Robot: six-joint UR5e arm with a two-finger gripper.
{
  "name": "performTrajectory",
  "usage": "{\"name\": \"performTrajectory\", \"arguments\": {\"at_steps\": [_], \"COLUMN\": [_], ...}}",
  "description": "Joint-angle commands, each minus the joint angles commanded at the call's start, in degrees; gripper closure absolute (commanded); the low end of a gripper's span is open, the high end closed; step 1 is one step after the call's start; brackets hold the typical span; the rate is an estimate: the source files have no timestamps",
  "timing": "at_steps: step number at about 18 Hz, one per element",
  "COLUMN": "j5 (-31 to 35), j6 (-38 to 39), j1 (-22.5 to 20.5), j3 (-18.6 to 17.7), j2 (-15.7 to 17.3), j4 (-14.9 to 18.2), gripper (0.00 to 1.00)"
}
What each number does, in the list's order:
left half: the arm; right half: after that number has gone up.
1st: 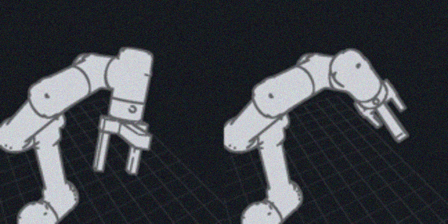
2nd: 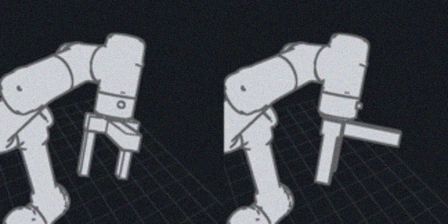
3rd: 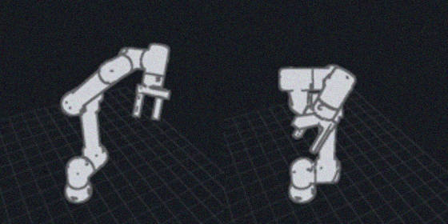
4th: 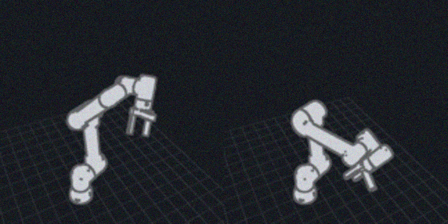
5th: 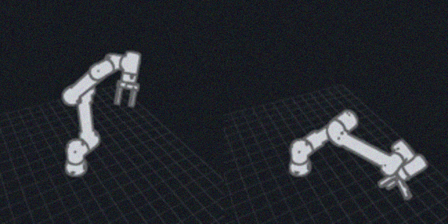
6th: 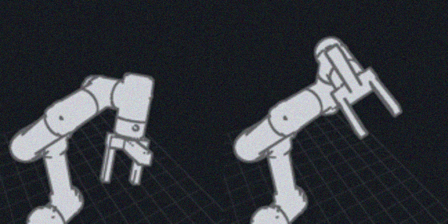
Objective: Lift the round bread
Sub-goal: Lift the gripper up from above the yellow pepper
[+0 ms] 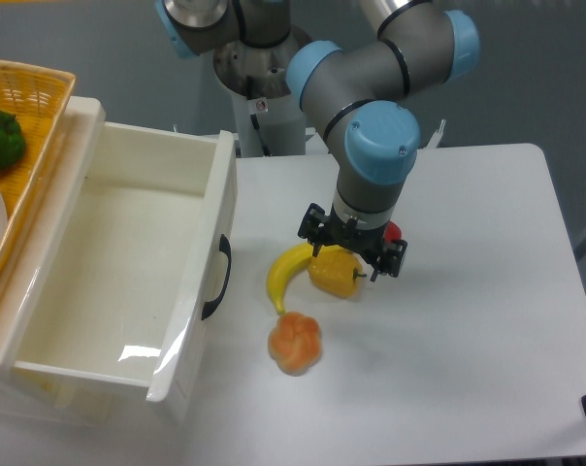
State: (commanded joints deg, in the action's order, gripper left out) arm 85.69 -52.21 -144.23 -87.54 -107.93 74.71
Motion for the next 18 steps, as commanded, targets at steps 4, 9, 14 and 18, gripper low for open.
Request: {"name": "performTrajectory", "arguments": {"at_steps": [4,9,14,18], "j5": [-0.2,-0.2,-0.4,-0.4], "j6": [0.1,0.7,3.2,7.3], "j1": [0.1,0.4,0.5,1.5], "j3": [0.0,-0.3,-3.5,-3.7], "j2": [0.1,-0.4,-1.1,-2.8], "j4": [-0.3,-0.8,-6.4,-7.2], "gripper": [0.00,0.00,0.00,0.00]}}
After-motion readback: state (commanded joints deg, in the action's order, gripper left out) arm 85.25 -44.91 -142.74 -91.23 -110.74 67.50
